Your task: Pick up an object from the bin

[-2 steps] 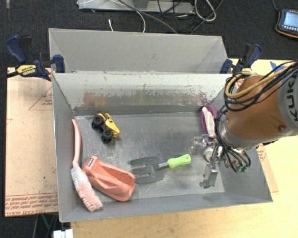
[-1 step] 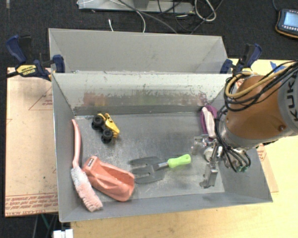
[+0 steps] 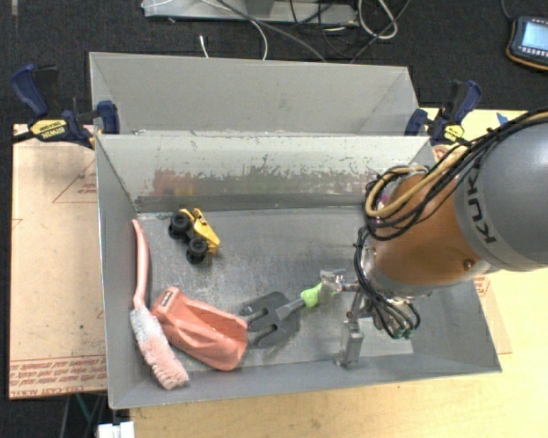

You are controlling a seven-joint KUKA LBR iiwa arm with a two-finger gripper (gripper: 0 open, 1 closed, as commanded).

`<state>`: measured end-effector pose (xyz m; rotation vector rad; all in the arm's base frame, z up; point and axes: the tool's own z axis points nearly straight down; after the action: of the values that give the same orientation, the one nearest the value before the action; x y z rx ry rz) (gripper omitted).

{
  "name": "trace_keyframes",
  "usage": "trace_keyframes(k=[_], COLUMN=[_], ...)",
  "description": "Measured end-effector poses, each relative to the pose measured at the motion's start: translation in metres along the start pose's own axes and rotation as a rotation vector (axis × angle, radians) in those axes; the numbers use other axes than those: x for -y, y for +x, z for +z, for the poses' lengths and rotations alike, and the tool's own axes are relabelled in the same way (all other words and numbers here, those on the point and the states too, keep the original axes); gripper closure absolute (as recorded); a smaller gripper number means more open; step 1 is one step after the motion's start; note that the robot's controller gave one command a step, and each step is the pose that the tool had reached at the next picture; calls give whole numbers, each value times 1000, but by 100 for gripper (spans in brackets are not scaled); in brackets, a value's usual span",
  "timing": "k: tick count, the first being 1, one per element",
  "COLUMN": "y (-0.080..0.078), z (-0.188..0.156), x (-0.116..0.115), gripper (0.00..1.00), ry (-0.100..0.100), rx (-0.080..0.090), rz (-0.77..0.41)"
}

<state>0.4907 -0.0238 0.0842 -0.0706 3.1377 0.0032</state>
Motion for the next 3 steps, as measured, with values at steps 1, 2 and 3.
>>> trace_keyframes(k=[1, 2, 3], y=[0, -10, -9], z=[-1, -51, 7], x=[0, 13, -61], gripper=[0, 0, 0], ry=[1, 1, -4], rx=[0, 3, -8], rz=[10, 179, 95])
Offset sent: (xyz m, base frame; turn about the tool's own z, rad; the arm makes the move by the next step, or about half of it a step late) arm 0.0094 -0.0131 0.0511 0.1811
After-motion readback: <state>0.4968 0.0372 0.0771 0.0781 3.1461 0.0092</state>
